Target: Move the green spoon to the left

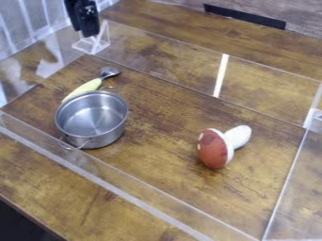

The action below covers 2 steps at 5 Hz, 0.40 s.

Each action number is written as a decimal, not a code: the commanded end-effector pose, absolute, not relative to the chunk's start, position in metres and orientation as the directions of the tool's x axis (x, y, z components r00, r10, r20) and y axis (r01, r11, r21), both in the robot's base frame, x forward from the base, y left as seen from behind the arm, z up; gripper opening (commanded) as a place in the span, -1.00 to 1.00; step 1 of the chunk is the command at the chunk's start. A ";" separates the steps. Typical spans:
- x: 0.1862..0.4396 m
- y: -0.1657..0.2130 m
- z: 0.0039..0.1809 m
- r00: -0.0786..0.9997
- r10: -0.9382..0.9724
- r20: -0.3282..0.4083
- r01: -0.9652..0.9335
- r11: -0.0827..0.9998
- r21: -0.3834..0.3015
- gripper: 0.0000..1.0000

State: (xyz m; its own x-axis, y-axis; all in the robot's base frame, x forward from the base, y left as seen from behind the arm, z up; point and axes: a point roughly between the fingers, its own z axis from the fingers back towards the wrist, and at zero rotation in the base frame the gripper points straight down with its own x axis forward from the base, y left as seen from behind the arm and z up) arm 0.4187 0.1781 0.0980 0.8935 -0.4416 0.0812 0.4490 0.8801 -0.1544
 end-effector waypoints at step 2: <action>0.429 0.172 0.129 0.884 -0.449 0.129 0.462 0.881 -0.097 1.00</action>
State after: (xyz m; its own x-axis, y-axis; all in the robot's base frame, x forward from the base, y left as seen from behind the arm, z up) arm 0.4225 0.1782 0.1025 0.9000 -0.4270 0.0872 0.4357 0.8869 -0.1535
